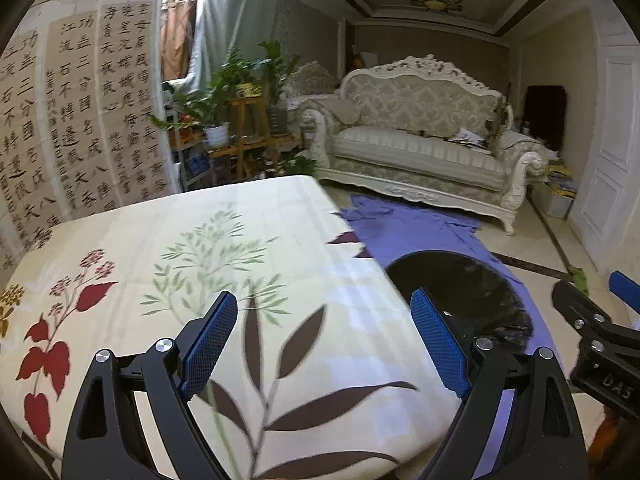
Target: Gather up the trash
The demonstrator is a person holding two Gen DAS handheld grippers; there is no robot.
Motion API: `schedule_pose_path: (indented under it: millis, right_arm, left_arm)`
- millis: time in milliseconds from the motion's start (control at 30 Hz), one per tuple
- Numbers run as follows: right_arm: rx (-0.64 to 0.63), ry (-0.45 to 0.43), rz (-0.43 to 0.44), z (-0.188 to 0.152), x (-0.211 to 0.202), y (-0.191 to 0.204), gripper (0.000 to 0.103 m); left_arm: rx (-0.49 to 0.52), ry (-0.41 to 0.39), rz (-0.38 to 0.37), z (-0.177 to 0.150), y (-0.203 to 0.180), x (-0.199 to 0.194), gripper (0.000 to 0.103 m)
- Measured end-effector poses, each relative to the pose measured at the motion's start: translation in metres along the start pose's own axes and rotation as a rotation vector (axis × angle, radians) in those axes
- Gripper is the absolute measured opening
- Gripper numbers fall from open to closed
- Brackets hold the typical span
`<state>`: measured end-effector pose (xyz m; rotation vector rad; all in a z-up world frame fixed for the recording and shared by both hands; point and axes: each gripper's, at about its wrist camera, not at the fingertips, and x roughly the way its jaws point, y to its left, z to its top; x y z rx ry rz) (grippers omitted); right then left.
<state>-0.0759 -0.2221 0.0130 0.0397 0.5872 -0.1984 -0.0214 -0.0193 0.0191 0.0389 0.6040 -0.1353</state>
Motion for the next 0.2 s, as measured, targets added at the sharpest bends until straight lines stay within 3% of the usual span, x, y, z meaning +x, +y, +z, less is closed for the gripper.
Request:
schedule_pose_path:
  millis: [200]
  right_arm:
    - [-0.047,0.019,0.077,0.011,0.015,0.034,0.098]
  left_arm:
    - [-0.045,0.048,0.065,-0.002,0.047,0.017,0.086]
